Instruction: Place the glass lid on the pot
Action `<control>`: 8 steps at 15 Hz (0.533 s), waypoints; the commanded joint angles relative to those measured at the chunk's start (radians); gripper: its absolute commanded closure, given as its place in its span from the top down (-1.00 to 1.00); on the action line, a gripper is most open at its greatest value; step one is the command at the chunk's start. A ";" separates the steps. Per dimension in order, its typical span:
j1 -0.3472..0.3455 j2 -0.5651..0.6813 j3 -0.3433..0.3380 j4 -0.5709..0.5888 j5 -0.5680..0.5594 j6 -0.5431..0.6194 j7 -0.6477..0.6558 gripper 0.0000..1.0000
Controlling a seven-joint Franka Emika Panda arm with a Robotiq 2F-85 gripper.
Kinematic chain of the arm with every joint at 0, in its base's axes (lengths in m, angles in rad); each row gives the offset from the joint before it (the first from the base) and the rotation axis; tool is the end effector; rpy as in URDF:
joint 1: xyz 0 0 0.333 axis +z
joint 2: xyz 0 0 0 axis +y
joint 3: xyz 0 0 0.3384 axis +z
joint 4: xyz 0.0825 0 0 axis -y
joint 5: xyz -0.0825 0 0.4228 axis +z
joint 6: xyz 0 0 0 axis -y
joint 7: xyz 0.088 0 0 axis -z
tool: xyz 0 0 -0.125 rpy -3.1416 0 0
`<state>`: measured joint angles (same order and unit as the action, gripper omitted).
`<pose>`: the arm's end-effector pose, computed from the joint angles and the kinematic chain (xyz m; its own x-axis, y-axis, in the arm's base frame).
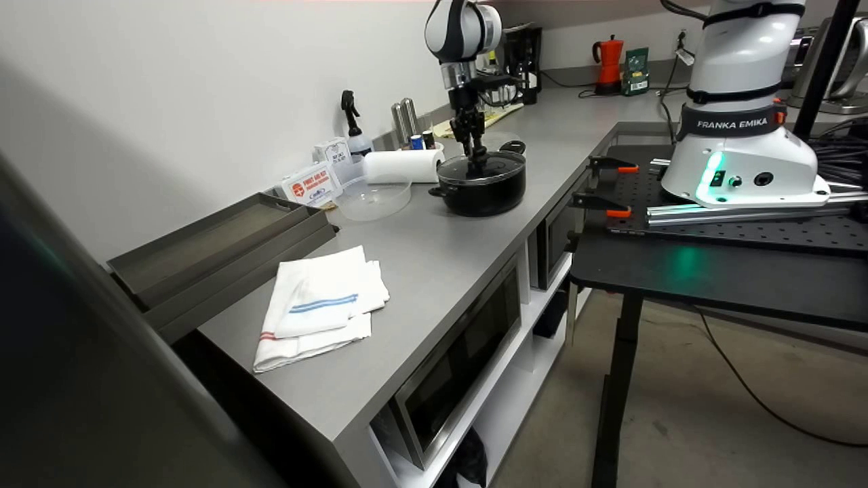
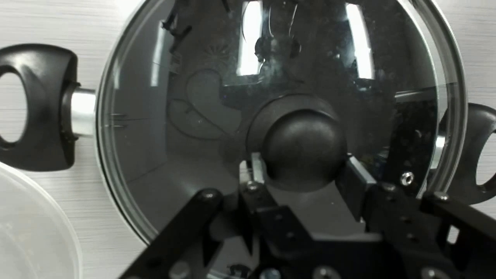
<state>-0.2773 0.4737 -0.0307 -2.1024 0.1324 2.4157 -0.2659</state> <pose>0.5637 -0.1776 0.1465 0.9805 -0.1371 -0.1410 -0.1516 -0.9836 -0.0973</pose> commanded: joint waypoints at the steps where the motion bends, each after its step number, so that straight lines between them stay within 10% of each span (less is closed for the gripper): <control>1: 0.026 0.013 -0.012 0.036 -0.008 -0.050 0.028 -0.53; 8: 0.048 0.012 -0.029 0.049 -0.030 -0.077 0.065 -0.53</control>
<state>-0.2596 0.4870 -0.0390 -2.0766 0.1247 2.3766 -0.2458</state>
